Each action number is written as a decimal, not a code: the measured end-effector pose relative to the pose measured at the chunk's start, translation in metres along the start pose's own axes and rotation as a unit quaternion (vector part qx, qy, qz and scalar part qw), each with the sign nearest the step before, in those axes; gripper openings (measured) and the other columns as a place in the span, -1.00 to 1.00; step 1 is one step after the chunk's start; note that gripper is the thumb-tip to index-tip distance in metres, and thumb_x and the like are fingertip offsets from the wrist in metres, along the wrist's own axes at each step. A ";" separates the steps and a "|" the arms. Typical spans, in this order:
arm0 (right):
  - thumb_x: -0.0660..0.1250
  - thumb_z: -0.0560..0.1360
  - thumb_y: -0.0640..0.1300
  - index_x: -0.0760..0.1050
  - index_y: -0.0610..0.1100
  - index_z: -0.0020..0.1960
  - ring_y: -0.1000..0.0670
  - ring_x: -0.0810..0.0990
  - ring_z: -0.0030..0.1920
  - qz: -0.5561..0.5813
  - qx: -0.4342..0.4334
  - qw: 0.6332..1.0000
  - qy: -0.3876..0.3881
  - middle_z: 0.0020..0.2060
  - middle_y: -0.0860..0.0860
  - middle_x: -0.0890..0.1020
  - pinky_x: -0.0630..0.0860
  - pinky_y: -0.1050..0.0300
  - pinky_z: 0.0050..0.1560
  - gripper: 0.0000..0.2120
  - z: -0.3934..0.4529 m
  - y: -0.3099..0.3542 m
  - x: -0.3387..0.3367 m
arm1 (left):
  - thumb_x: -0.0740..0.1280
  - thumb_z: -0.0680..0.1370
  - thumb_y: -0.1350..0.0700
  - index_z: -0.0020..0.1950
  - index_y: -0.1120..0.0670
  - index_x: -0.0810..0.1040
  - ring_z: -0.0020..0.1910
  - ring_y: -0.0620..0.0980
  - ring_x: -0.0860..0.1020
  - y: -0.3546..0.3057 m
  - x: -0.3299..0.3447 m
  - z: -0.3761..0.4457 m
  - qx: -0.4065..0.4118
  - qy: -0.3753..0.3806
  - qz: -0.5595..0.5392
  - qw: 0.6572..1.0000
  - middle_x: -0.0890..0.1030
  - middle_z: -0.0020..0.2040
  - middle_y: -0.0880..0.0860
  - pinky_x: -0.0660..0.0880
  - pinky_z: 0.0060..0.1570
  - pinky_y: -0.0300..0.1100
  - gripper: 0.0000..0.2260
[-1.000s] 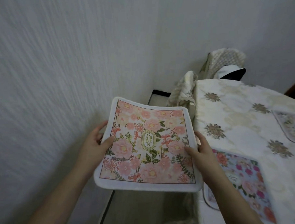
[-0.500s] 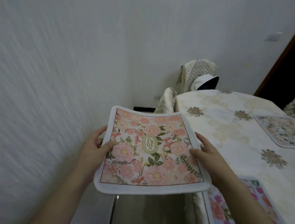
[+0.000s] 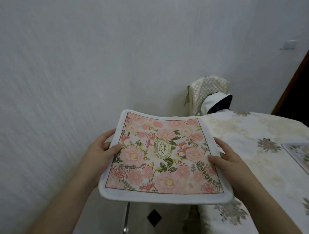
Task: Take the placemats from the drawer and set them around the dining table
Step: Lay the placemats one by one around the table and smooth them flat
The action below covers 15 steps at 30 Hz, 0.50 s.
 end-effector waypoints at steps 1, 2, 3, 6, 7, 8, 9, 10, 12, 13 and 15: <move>0.24 0.60 -0.29 0.34 0.12 0.40 -0.20 0.72 -0.12 -0.001 -0.005 1.000 -0.009 0.02 -0.13 0.68 0.65 -0.20 -0.12 -0.53 0.007 0.005 -0.003 | 0.34 0.58 0.24 0.37 -0.08 0.47 -0.11 0.15 0.71 -0.006 0.006 0.012 0.004 0.007 -0.001 1.000 0.72 -0.03 0.08 0.62 -0.12 0.18 -0.61; 0.23 0.60 -0.29 0.35 0.11 0.40 -0.19 0.72 -0.11 -0.002 -0.011 1.000 -0.020 0.03 -0.13 0.68 0.64 -0.23 -0.08 -0.54 0.015 0.010 -0.007 | 0.34 0.58 0.24 0.37 -0.07 0.47 -0.12 0.14 0.71 -0.012 0.012 0.024 0.008 0.013 -0.002 1.000 0.72 -0.04 0.08 0.64 -0.17 0.12 -0.60; 0.24 0.60 -0.29 0.35 0.10 0.40 -0.19 0.72 -0.10 -0.002 -0.014 0.999 -0.030 0.04 -0.13 0.68 0.63 -0.26 -0.05 -0.54 0.022 0.013 -0.010 | 0.34 0.58 0.26 0.37 -0.06 0.48 -0.14 0.13 0.71 -0.017 0.017 0.037 0.012 0.019 -0.003 1.000 0.73 -0.06 0.08 0.64 -0.24 0.06 -0.60; 0.24 0.61 -0.28 0.32 0.11 0.43 -0.20 0.72 -0.09 0.006 -0.016 0.998 -0.060 0.06 -0.13 0.67 0.62 -0.28 -0.04 -0.52 0.042 0.022 -0.019 | 0.32 0.58 0.26 0.34 -0.08 0.49 -0.16 0.14 0.71 -0.032 0.038 0.075 0.015 0.056 -0.014 0.998 0.72 -0.08 0.09 0.64 -0.33 -0.01 -0.62; 0.24 0.61 -0.28 0.32 0.12 0.43 -0.21 0.72 -0.10 0.010 -0.015 0.997 -0.069 0.07 -0.14 0.66 0.62 -0.29 -0.05 -0.52 0.049 0.024 -0.022 | 0.32 0.58 0.25 0.33 -0.09 0.49 -0.16 0.15 0.71 -0.037 0.045 0.089 0.017 0.070 -0.015 0.997 0.72 -0.08 0.09 0.63 -0.33 -0.01 -0.63; 0.23 0.61 -0.28 0.32 0.13 0.43 -0.22 0.72 -0.10 0.013 -0.016 0.997 -0.081 0.06 -0.14 0.66 0.63 -0.28 -0.07 -0.52 0.057 0.028 -0.025 | 0.33 0.58 0.24 0.33 -0.09 0.49 -0.16 0.15 0.71 -0.042 0.052 0.104 0.020 0.082 -0.013 0.996 0.72 -0.07 0.09 0.63 -0.33 -0.02 -0.63; 0.23 0.62 -0.28 0.32 0.13 0.43 -0.22 0.72 -0.11 0.016 -0.018 0.995 -0.093 0.05 -0.14 0.67 0.63 -0.27 -0.08 -0.53 0.064 0.031 -0.028 | 0.33 0.58 0.24 0.34 -0.09 0.49 -0.16 0.15 0.71 -0.046 0.059 0.119 0.023 0.094 -0.012 0.995 0.72 -0.07 0.09 0.63 -0.34 -0.03 -0.63; 0.22 0.62 -0.27 0.32 0.13 0.43 -0.22 0.72 -0.11 0.017 -0.022 0.994 -0.102 0.04 -0.13 0.67 0.64 -0.25 -0.10 -0.53 0.071 0.036 -0.029 | 0.33 0.58 0.23 0.34 -0.09 0.49 -0.17 0.15 0.71 -0.049 0.066 0.135 0.024 0.104 -0.013 0.994 0.72 -0.06 0.10 0.63 -0.34 -0.04 -0.63; 0.22 0.62 -0.27 0.33 0.13 0.43 -0.22 0.72 -0.12 0.022 -0.031 0.991 -0.128 0.03 -0.12 0.67 0.64 -0.23 -0.12 -0.53 0.085 0.047 -0.033 | 0.33 0.58 0.24 0.35 -0.07 0.50 -0.17 0.16 0.71 -0.055 0.081 0.168 0.024 0.131 -0.021 0.991 0.72 -0.04 0.12 0.63 -0.34 -0.04 -0.63; 0.22 0.61 -0.28 0.34 0.13 0.42 -0.21 0.72 -0.12 0.028 -0.033 0.989 -0.145 0.02 -0.11 0.68 0.64 -0.23 -0.12 -0.53 0.092 0.050 -0.035 | 0.32 0.58 0.24 0.35 -0.06 0.49 -0.17 0.16 0.71 -0.058 0.089 0.183 0.019 0.148 -0.026 0.989 0.71 -0.04 0.13 0.63 -0.35 -0.04 -0.63; 0.22 0.61 -0.29 0.37 0.13 0.40 -0.21 0.72 -0.13 0.040 -0.040 0.983 -0.174 -0.02 -0.10 0.68 0.64 -0.22 -0.14 -0.54 0.103 0.058 -0.040 | 0.31 0.58 0.25 0.36 -0.05 0.49 -0.19 0.17 0.70 -0.063 0.107 0.211 0.004 0.181 -0.038 0.983 0.70 -0.03 0.17 0.63 -0.38 -0.04 -0.63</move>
Point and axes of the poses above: each hand's wrist, its own z-axis towards the middle knuckle, its own x-axis out of the palm, y = z × x, the point moved 8 cm from there along z, towards the middle knuckle
